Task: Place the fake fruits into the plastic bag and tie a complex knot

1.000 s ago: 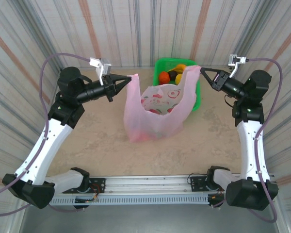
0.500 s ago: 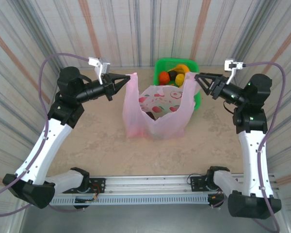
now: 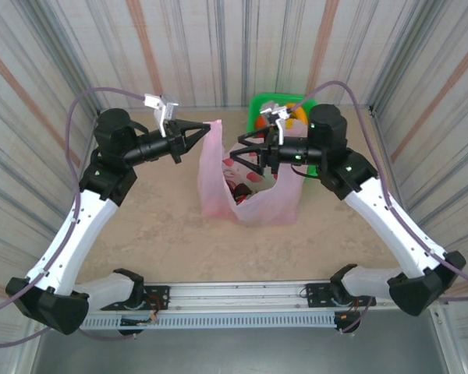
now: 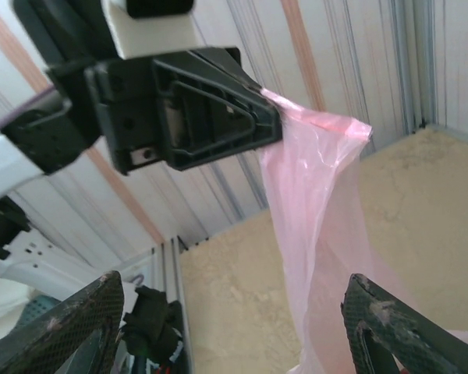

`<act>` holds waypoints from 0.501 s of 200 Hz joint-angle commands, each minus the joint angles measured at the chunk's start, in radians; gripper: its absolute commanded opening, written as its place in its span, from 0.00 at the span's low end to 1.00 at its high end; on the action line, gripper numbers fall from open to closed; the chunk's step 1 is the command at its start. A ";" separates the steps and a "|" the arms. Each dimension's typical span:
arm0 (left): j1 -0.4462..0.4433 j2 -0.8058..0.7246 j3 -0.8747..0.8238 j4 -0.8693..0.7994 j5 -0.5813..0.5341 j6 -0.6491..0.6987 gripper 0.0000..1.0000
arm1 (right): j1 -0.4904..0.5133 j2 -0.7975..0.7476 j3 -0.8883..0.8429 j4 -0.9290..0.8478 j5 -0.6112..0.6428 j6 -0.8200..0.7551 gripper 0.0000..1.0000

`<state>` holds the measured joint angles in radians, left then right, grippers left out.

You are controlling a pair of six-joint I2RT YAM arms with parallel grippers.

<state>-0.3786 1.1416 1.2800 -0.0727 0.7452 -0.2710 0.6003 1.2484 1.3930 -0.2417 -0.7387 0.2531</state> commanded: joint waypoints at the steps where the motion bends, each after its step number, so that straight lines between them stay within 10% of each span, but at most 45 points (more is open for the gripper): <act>1: 0.007 -0.018 -0.004 0.044 0.039 -0.011 0.00 | 0.017 0.025 0.056 -0.039 0.078 -0.086 0.76; 74: 0.007 -0.013 -0.001 0.068 0.148 -0.008 0.00 | 0.002 0.164 0.132 0.006 -0.076 -0.205 0.83; 100: 0.007 -0.007 0.000 0.082 0.168 -0.018 0.00 | 0.007 0.188 0.129 0.051 -0.113 -0.172 0.72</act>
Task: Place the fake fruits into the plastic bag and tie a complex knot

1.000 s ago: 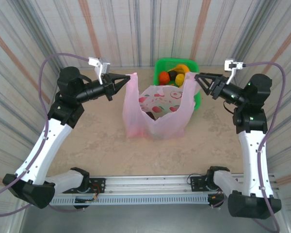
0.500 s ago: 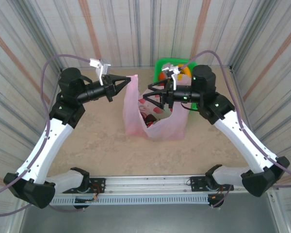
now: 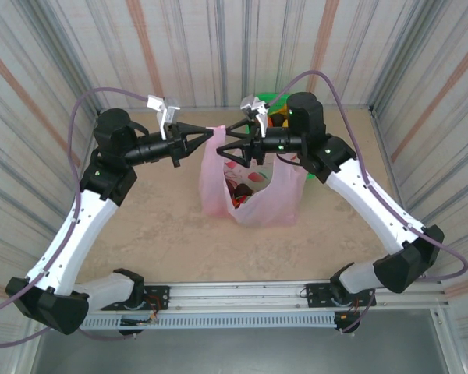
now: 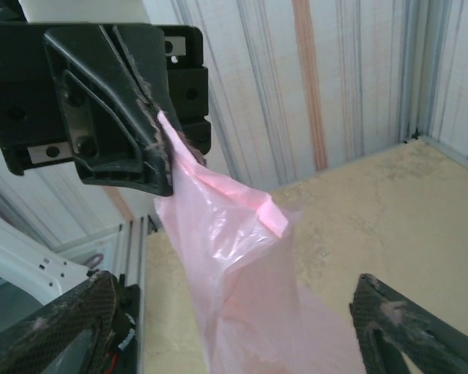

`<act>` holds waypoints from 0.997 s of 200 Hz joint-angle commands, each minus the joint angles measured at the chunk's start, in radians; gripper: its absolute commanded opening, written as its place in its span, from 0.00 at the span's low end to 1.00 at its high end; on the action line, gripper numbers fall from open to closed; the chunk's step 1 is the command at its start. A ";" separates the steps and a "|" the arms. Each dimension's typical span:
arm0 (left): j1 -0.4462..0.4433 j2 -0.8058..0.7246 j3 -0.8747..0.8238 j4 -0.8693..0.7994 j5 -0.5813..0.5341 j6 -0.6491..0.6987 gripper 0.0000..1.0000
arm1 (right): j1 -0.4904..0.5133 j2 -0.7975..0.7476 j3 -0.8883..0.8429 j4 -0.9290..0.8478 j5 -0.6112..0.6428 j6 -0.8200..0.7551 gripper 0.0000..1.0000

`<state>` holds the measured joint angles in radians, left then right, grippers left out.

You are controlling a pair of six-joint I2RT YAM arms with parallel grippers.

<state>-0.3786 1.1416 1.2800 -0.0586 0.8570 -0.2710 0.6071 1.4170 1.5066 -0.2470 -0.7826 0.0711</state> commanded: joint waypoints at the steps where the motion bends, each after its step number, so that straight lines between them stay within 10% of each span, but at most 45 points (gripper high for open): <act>1: 0.007 -0.007 0.001 0.069 0.058 -0.019 0.00 | -0.001 0.020 0.015 0.058 -0.071 0.010 0.71; 53: 0.007 0.016 0.002 0.099 0.086 -0.045 0.00 | 0.014 0.040 0.012 0.126 -0.122 0.058 0.38; 87: 0.021 0.003 -0.009 0.109 0.040 -0.052 0.28 | 0.011 0.020 0.002 0.105 -0.116 0.056 0.01; 140: 0.196 -0.092 -0.182 0.320 0.064 -0.204 0.68 | -0.014 -0.019 -0.013 0.089 -0.081 0.094 0.00; 199: 0.145 -0.125 -0.436 0.602 0.089 -0.141 0.95 | -0.017 -0.033 -0.006 0.091 -0.070 0.164 0.00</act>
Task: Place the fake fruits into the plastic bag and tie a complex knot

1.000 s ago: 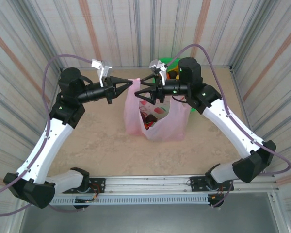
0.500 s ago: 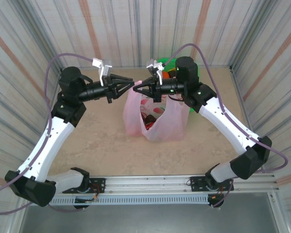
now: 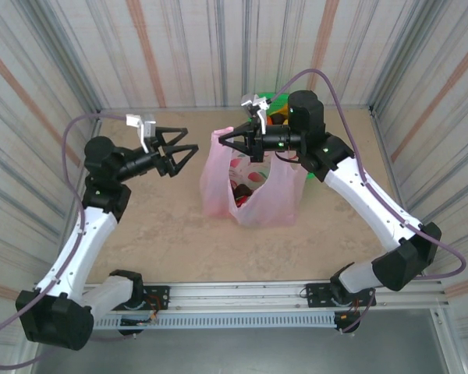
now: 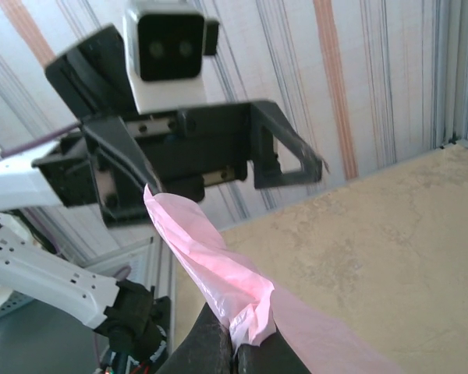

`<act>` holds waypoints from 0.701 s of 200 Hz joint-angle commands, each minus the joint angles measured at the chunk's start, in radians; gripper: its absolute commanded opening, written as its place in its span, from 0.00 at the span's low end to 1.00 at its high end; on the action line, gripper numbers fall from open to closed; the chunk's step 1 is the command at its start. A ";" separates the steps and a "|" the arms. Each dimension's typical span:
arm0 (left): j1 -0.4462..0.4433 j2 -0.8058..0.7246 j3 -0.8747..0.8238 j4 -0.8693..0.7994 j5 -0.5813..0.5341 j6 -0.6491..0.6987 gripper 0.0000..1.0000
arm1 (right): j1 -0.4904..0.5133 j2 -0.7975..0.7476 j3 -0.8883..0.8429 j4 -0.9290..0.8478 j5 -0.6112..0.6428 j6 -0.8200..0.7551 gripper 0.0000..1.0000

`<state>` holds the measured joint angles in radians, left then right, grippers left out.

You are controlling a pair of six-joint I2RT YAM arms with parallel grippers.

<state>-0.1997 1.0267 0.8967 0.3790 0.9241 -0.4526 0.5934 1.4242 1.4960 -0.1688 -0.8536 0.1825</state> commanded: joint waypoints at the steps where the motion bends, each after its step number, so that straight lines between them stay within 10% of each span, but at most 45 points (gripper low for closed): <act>1: -0.037 -0.010 -0.053 0.165 0.022 0.046 0.95 | -0.003 -0.039 0.004 0.012 0.002 0.053 0.00; 70: -0.148 0.146 0.011 0.236 0.060 0.155 0.95 | 0.000 -0.047 0.003 0.033 -0.022 0.098 0.00; 140: -0.231 0.293 0.066 0.307 0.125 0.157 0.61 | -0.001 -0.053 -0.002 0.058 -0.032 0.123 0.00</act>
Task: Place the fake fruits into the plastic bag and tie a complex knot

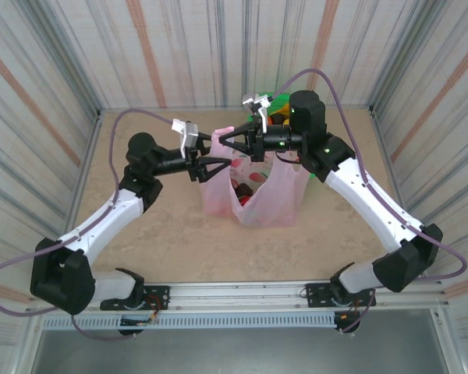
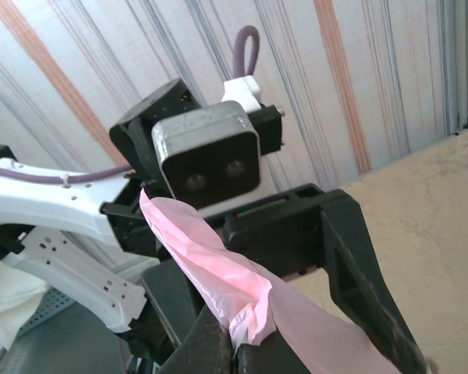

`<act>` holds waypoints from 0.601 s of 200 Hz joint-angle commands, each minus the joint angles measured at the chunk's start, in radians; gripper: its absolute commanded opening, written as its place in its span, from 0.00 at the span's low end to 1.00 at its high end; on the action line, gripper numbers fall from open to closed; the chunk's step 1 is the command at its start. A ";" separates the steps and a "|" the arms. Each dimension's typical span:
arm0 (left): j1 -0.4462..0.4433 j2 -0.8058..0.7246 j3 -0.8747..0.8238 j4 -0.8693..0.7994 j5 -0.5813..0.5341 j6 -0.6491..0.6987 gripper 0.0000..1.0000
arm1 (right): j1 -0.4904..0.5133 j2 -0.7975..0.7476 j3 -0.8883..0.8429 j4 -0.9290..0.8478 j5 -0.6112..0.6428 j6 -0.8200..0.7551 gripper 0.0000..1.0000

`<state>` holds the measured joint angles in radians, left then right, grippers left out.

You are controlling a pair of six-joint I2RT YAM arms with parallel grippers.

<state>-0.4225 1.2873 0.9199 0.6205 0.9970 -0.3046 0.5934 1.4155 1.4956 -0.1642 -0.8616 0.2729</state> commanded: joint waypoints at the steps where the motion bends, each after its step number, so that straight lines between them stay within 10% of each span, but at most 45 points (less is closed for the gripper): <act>1: -0.008 0.034 0.043 0.067 0.053 0.007 0.59 | -0.001 -0.045 -0.001 0.054 -0.025 0.032 0.00; 30: -0.011 0.055 0.025 0.100 0.061 -0.012 0.33 | -0.010 -0.057 -0.001 0.057 -0.025 0.038 0.00; 120: -0.035 0.061 -0.103 0.088 0.037 0.019 0.10 | -0.090 -0.056 0.038 0.098 -0.030 0.121 0.00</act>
<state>-0.4519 1.3449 0.8474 0.7052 1.0264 -0.3073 0.5144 1.4040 1.4902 -0.1509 -0.8658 0.3580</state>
